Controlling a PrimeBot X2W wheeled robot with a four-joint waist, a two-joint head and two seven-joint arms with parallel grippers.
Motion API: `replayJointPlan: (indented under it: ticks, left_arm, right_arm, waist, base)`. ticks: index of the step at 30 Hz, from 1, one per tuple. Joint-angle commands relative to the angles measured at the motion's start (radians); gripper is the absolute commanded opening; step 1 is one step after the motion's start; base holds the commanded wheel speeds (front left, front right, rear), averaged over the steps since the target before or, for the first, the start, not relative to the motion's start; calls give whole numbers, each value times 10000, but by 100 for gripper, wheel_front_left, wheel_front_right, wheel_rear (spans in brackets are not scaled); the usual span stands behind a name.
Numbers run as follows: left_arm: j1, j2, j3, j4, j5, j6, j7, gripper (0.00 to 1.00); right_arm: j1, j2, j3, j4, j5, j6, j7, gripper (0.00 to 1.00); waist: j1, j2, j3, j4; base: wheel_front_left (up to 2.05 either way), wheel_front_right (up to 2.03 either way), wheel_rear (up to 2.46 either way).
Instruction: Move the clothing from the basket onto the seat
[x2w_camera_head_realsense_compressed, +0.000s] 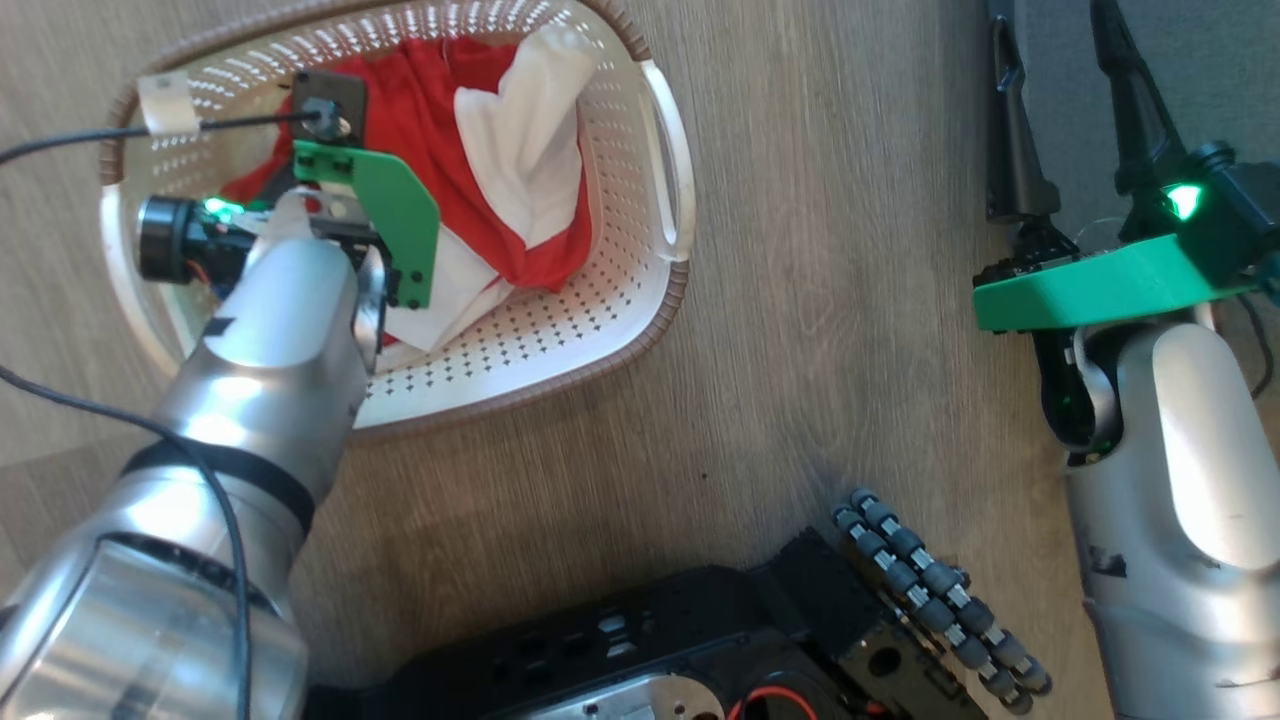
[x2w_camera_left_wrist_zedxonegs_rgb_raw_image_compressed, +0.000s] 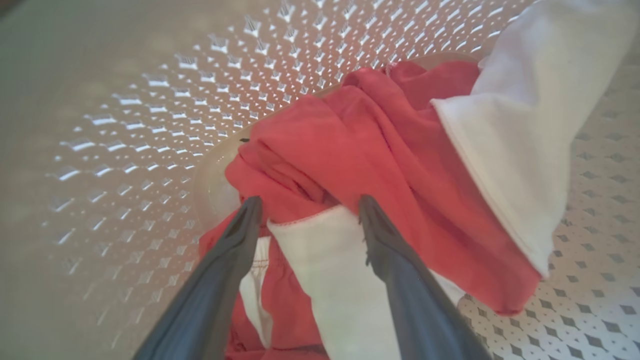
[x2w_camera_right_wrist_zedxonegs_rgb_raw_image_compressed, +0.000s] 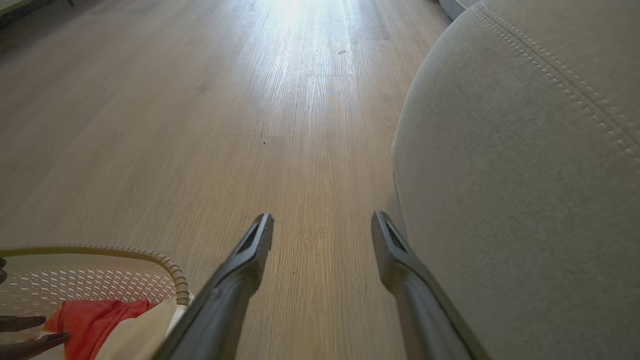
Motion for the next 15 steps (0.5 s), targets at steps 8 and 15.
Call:
replayJointPlan:
  ticks: [8, 15]
  left_arm:
    - [-327, 472, -47, 71, 7, 154, 245, 100]
    - [-255, 357, -173, 109, -97, -180, 284, 0]
  right_arm:
    - [582, 129, 126, -607, 320, -2, -92, 100]
    - [808, 157, 20, -665, 504, -2, -92, 100]
  waist:
    - [0, 1, 800, -313]
    - [0, 1, 881, -284]
  base:
    - [0, 0, 0]
    - [0, 0, 0]
